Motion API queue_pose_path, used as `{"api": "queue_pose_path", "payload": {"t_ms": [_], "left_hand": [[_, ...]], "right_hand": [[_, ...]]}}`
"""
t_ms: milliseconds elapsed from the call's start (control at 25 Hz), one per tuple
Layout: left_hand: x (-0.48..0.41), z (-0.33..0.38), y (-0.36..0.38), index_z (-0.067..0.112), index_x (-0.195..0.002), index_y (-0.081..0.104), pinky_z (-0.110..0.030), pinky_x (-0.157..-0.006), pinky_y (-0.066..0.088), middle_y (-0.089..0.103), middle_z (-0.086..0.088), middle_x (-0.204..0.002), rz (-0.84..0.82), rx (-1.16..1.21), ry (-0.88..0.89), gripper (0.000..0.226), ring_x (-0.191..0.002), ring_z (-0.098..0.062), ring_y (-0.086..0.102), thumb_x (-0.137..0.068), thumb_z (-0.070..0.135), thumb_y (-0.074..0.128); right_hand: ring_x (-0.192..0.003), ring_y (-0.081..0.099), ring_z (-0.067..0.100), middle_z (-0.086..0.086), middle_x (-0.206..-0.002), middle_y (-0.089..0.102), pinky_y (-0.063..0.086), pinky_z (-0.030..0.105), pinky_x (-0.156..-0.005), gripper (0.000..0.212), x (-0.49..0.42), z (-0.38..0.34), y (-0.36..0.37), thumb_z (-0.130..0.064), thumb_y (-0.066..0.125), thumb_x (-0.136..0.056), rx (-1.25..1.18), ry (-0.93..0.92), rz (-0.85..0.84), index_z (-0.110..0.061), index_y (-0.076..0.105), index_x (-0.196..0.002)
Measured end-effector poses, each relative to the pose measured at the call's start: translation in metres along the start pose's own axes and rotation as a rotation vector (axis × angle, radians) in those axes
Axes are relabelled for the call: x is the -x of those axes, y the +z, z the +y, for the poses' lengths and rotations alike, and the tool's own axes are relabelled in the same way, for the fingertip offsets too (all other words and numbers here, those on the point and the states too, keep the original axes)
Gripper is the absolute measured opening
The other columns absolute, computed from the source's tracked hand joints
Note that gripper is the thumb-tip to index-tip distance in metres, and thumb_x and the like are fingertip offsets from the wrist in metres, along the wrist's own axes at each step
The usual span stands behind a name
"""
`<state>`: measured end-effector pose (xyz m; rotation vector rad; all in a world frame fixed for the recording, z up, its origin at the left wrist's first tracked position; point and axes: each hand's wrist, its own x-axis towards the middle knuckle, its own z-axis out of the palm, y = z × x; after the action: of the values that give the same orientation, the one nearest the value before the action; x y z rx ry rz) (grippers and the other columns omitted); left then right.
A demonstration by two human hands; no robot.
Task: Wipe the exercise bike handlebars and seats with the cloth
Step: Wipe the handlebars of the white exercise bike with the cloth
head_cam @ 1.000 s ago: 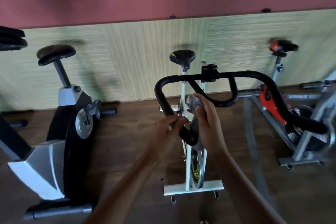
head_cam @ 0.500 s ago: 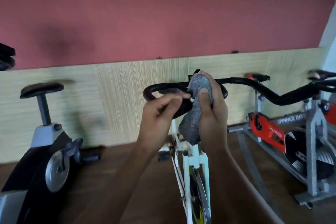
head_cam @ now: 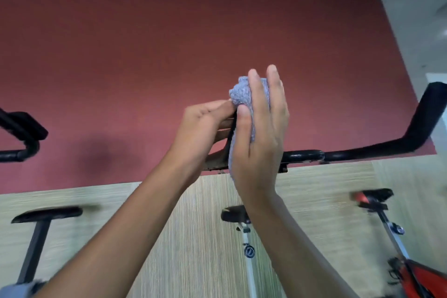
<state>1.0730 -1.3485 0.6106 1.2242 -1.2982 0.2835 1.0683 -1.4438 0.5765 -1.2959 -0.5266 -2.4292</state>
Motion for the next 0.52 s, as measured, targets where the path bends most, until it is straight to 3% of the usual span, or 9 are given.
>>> {"api": "queue_pose_path", "payload": {"t_ms": [160, 360, 520], "left_hand": [[-0.002, -0.003, -0.006, 0.003, -0.112, 0.073, -0.018, -0.046, 0.04, 0.067, -0.009, -0.083, -0.041, 0.001, 0.016, 0.028, -0.062, -0.013, 0.059, -0.099, 0.022, 0.058], [0.001, -0.007, -0.016, 0.008, -0.119, 0.072, -0.011, -0.046, 0.043, 0.072, -0.006, -0.091, -0.135, -0.009, 0.051, 0.027, -0.065, -0.008, 0.064, -0.104, 0.015, 0.051], [0.005, -0.031, -0.031, 0.016, -0.117, 0.074, -0.02, -0.05, 0.044, 0.071, -0.014, -0.088, -0.137, -0.101, 0.049, 0.026, -0.066, -0.012, 0.06, -0.105, 0.017, 0.051]], "right_hand": [[-0.15, 0.021, 0.042, 0.016, -0.159, 0.017, 0.027, 0.048, -0.122, 0.046, 0.032, 0.018, 0.024, -0.01, 0.038, -0.107, 0.033, -0.072, 0.055, -0.009, 0.029, -0.152], [-0.148, 0.023, 0.047, 0.018, -0.157, 0.017, 0.03, 0.058, -0.118, 0.045, 0.034, 0.02, 0.03, -0.001, 0.04, -0.104, -0.017, -0.068, 0.133, -0.002, 0.031, -0.148], [-0.154, 0.015, 0.028, 0.002, -0.16, 0.014, 0.024, 0.048, -0.123, 0.048, 0.061, 0.025, 0.042, -0.006, 0.038, -0.106, 0.009, -0.067, 0.162, -0.017, 0.03, -0.152]]}}
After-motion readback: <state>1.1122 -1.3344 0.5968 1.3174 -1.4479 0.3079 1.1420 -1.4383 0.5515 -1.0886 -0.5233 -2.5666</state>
